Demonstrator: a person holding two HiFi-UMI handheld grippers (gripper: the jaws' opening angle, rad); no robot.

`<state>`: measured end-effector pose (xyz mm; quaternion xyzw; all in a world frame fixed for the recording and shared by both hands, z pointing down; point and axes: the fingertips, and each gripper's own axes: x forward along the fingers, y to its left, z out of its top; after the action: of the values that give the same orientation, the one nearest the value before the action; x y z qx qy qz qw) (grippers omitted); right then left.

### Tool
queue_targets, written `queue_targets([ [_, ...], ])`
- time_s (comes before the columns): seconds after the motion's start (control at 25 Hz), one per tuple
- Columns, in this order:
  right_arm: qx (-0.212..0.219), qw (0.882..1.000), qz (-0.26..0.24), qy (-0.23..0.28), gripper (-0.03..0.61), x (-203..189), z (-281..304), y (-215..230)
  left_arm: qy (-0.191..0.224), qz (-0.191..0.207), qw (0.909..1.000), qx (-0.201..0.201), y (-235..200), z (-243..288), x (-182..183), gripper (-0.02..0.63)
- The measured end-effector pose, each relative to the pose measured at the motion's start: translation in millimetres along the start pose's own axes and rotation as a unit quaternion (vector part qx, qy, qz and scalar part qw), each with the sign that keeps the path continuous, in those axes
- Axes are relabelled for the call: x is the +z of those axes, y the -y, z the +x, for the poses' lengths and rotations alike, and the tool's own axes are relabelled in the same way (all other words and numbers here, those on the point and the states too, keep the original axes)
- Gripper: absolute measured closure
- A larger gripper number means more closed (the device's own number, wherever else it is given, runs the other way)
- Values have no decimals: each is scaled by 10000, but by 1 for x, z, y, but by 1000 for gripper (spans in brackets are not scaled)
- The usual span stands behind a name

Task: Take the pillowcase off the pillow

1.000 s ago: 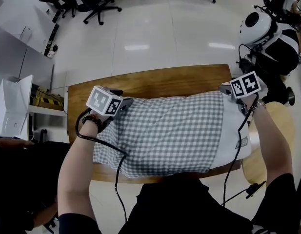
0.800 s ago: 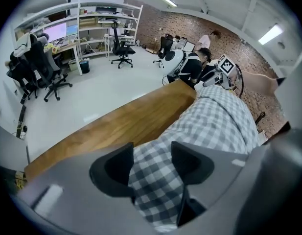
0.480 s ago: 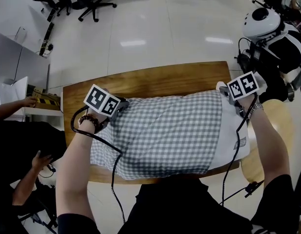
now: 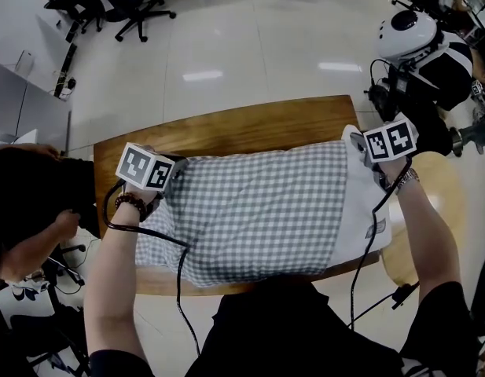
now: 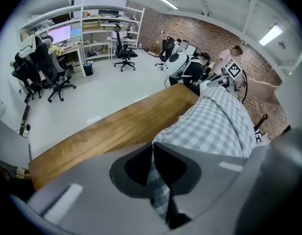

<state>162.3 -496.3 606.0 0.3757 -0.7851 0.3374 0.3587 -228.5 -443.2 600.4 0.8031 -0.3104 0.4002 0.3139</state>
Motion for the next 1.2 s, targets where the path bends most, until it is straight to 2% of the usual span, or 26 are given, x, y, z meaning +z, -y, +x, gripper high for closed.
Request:
queue_targets([
  [0.36,-427,9972,-10,620,557,-16,-55,-13,391,-106,9983,407,22,-42,-19,600],
  [0.64,-604,9931,-31,1001,557,-36,-96,-30,696,-214,9961,491,52,-69,-46,600],
  [0.84,-810,9905,-97,1110,557,-51,-114,-29,855,-273,9930,762,52,-83,-67,606],
  [1.0,-934,9890,-55,1144,557,-68,-127,-37,1034,-349,9911,769,48,-92,-92,606],
  [1.2,-1142,9866,10,1163,557,-76,-137,-44,1138,-369,9880,978,35,-115,-113,607],
])
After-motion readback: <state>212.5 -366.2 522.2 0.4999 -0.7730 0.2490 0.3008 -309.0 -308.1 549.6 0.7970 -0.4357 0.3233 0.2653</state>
